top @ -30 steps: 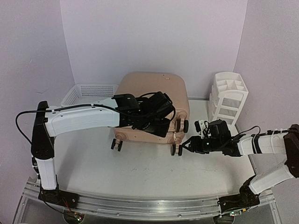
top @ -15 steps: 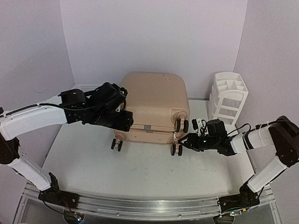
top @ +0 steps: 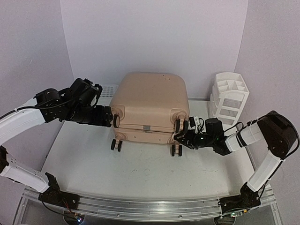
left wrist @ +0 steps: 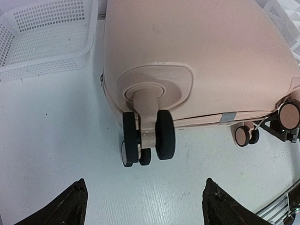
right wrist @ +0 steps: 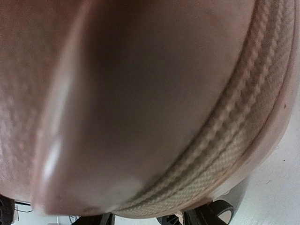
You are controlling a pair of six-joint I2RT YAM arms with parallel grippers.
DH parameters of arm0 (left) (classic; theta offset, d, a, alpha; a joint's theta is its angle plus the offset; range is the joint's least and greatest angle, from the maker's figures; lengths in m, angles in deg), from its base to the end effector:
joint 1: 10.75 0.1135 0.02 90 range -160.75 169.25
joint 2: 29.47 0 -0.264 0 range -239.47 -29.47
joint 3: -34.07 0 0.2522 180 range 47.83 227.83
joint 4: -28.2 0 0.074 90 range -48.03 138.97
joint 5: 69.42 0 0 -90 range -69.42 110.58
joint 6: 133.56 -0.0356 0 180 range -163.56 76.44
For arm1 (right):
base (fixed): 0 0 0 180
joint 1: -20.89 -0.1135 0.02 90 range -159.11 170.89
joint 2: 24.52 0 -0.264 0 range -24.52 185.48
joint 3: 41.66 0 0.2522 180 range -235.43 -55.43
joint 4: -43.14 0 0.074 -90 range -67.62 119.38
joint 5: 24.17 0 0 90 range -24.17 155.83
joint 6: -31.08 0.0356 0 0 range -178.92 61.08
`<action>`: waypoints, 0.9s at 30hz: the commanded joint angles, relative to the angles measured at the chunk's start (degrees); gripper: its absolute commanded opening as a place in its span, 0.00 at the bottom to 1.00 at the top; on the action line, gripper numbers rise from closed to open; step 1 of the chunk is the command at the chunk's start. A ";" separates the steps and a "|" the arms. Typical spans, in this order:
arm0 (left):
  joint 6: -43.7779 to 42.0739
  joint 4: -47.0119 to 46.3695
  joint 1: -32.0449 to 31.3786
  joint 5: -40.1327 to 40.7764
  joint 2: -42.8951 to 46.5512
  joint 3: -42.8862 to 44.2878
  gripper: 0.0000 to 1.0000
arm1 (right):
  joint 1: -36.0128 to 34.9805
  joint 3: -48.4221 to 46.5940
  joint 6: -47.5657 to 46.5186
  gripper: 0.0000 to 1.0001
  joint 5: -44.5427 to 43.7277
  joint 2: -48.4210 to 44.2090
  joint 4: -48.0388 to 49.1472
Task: Open, take out, and arrange the luggage
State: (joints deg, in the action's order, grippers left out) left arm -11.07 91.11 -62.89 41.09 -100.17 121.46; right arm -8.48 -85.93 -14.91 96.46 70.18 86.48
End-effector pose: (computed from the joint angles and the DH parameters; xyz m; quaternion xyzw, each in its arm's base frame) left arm 0.1624 -0.1886 0.3576 0.0904 0.9110 -0.1248 0.3825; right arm 0.2579 0.1659 0.1693 -0.0813 0.7392 0.5402 0.3937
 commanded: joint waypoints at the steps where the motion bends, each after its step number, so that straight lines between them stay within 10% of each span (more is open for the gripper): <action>1: -1.56 0.18 3.06 -4.55 -1.06 -1.02 0.86 | -0.67 -2.57 3.27 0.48 3.22 1.72 8.06; 27: -6.28 -4.38 8.96 -9.08 -9.99 0.11 0.80 | -7.17 3.93 2.39 0.61 -7.43 -3.20 12.18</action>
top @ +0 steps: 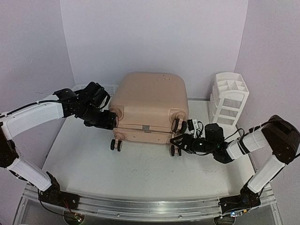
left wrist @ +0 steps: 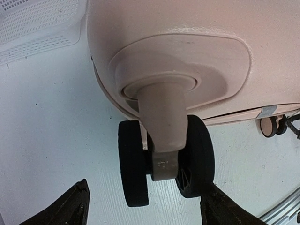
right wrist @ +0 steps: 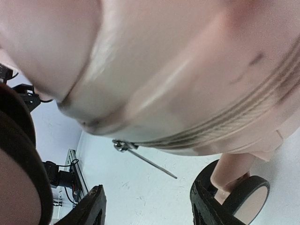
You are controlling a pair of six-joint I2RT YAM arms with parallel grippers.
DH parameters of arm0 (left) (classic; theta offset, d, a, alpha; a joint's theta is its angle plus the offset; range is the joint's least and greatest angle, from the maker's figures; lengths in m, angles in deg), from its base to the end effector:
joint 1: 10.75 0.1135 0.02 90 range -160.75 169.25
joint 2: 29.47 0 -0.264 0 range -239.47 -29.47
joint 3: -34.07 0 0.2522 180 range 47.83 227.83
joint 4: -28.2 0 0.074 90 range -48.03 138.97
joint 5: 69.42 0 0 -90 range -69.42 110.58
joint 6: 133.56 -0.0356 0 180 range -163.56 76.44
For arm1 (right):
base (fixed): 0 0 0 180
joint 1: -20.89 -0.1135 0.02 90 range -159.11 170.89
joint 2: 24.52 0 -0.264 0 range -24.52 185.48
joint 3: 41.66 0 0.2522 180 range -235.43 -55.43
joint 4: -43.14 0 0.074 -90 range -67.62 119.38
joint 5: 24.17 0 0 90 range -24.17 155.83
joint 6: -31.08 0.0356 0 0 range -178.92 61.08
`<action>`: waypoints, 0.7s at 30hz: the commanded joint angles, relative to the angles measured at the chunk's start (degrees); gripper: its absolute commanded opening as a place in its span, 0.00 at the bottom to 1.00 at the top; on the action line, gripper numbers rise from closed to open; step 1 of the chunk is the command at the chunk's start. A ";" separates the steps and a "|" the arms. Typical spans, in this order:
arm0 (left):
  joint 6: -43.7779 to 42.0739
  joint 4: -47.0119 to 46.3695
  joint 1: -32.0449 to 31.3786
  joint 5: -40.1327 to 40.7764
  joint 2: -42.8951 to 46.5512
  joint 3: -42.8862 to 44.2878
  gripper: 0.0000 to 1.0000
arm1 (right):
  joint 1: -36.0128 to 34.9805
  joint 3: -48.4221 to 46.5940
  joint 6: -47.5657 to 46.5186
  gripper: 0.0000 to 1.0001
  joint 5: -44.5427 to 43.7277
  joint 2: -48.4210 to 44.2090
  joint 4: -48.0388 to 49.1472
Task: Open, take out, and arrange the luggage
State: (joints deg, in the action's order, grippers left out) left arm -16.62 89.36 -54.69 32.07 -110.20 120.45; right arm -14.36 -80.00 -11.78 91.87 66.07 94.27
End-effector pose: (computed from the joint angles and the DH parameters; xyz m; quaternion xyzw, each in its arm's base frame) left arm 0.2138 -0.1962 0.3091 0.1111 0.9442 -0.0931 0.2958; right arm 0.2222 0.1761 0.1760 -0.0848 0.7082 0.5703 0.4074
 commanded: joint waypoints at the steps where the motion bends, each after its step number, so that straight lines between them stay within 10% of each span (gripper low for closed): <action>1: -0.89 -2.90 0.79 0.11 -0.08 1.04 0.76 | -1.39 -2.16 -0.61 0.61 -3.83 1.28 4.76; 21: -3.23 -3.64 1.49 -2.33 -1.75 0.21 0.05 | -2.76 -4.98 2.62 0.52 -6.64 9.55 17.99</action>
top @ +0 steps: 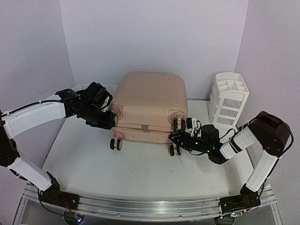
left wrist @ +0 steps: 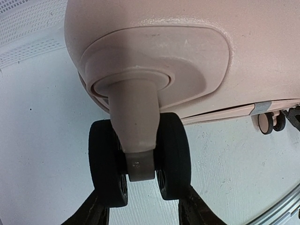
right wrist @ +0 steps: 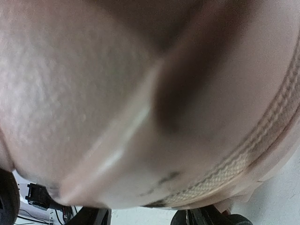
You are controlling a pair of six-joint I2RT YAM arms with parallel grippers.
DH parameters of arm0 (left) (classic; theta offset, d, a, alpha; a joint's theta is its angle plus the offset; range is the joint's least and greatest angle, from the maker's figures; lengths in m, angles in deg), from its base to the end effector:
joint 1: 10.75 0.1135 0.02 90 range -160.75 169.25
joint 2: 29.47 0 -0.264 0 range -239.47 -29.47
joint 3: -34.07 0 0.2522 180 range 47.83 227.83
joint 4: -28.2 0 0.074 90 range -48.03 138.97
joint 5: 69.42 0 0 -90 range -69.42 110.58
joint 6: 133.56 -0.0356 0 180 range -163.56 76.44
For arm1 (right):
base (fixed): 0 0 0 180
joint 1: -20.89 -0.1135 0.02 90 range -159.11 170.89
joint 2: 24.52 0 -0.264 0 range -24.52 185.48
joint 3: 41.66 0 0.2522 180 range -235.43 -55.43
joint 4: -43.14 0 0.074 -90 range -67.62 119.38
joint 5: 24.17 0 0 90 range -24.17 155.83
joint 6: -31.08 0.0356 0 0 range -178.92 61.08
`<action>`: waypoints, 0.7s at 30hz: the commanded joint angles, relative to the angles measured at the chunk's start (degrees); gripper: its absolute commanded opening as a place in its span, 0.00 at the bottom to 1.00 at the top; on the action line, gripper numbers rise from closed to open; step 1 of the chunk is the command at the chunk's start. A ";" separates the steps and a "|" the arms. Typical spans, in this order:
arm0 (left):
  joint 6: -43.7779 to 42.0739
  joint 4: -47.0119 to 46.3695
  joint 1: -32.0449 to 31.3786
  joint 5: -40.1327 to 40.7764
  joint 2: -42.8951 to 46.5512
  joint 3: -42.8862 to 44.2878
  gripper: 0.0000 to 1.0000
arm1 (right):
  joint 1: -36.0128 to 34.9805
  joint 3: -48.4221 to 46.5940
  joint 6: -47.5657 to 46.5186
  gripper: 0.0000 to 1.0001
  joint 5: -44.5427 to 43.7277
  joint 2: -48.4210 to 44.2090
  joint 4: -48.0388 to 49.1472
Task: Open, take out, and arrange the luggage
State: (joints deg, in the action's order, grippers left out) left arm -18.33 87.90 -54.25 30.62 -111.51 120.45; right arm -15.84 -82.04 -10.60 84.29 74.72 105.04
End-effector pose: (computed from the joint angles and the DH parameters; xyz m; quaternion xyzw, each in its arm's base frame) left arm 0.2196 -0.1999 0.3043 0.1253 0.9431 -0.0984 0.2920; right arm 0.2340 0.1887 0.1639 -0.0472 0.6875 0.5654 0.4532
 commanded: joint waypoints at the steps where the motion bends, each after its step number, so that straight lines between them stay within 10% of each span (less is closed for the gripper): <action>1: -1.66 -2.30 1.06 -1.46 -0.24 0.16 0.02 | -1.36 -2.90 1.43 0.51 0.70 0.99 7.66; 15: -1.41 -2.27 1.43 -2.58 2.51 -1.51 0.00 | -1.34 -1.07 3.67 0.01 -0.86 -1.92 11.85; 21: -1.28 -2.25 5.57 -6.50 3.04 -2.75 0.00 | 0.37 4.53 3.84 0.00 -2.06 -6.94 11.21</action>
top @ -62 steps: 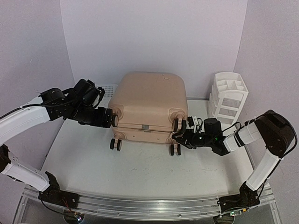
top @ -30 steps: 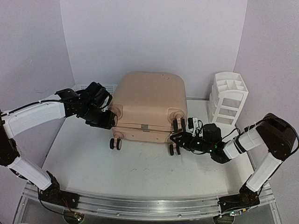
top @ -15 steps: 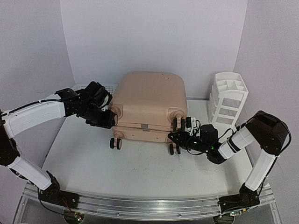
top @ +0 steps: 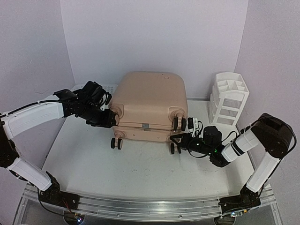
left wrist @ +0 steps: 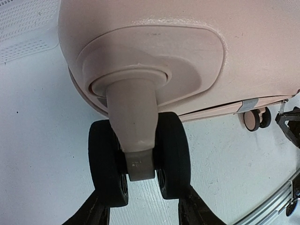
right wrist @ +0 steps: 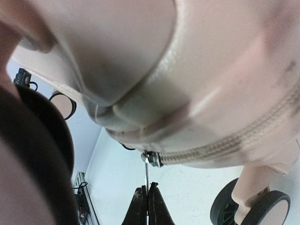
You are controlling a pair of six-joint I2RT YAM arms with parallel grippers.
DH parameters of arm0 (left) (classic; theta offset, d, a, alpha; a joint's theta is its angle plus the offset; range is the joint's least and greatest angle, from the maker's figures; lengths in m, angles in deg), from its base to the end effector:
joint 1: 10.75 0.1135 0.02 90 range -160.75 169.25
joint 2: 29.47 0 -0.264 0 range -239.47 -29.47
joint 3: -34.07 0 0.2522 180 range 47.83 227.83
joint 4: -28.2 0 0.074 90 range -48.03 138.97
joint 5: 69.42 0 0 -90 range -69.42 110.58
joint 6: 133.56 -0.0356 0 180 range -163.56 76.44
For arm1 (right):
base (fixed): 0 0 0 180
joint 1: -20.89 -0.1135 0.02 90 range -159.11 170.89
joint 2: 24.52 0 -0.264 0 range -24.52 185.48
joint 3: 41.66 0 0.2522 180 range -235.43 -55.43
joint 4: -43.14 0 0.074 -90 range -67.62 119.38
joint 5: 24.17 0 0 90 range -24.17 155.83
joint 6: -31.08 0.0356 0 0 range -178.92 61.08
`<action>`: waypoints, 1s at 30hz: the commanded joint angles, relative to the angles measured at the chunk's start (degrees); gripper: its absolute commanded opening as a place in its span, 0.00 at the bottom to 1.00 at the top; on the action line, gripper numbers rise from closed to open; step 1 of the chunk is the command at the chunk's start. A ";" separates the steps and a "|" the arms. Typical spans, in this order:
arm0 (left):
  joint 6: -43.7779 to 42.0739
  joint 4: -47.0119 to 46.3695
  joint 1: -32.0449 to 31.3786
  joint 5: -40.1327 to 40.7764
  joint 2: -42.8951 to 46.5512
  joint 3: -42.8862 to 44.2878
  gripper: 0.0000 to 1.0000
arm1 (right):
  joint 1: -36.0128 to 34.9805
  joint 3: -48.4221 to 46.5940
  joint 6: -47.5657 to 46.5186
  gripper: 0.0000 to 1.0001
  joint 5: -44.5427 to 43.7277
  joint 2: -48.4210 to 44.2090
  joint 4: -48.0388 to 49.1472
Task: Open, take out, and arrange the luggage
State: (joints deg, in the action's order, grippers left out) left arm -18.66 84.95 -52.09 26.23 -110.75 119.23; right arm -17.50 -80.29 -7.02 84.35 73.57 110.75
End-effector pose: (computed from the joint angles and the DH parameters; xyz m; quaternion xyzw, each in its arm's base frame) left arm 0.2258 -0.1940 0.3043 0.1198 0.9393 -0.1346 0.2919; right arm 0.2218 0.1902 0.1729 -0.0447 0.6563 0.6030 0.4512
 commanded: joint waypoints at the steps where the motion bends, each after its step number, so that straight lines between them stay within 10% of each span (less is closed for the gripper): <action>1: -1.10 0.71 4.06 -2.47 2.38 -1.67 0.00 | 2.49 3.52 0.30 0.00 -1.97 -6.54 5.28; 14: -3.53 0.88 12.69 -7.69 4.68 -2.83 0.00 | 10.01 11.81 1.13 0.00 -1.41 -17.53 -0.77; 30: -4.40 2.78 16.99 -2.90 4.49 -2.03 0.00 | 16.74 7.75 -6.26 0.01 -6.39 -30.89 -36.37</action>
State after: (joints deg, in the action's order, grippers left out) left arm -22.79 82.35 -42.60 6.43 -108.28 116.67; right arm -5.75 -70.50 -8.37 89.34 45.74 86.72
